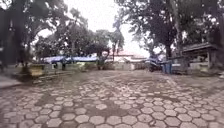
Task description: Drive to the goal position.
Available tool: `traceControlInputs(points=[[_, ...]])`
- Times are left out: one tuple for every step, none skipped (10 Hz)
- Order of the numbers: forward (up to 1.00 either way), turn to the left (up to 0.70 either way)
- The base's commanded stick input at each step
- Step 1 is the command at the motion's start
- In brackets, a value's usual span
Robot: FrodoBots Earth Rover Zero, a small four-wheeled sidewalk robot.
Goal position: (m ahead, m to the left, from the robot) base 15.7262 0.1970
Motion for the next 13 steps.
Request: traceControlInputs(points=[[0.70, 0.00], [0.70, 0.00], [0.70, 0.00], [0.70, 0.00], [0.70, 0.00], [0.70, 0.00], [0.70, 0.00], [0.70, 0.00], [0.70, 0.00], [0.70, 0.00], [0.70, 0.00], [0.70, 0.00], [0.70, 0.00]])
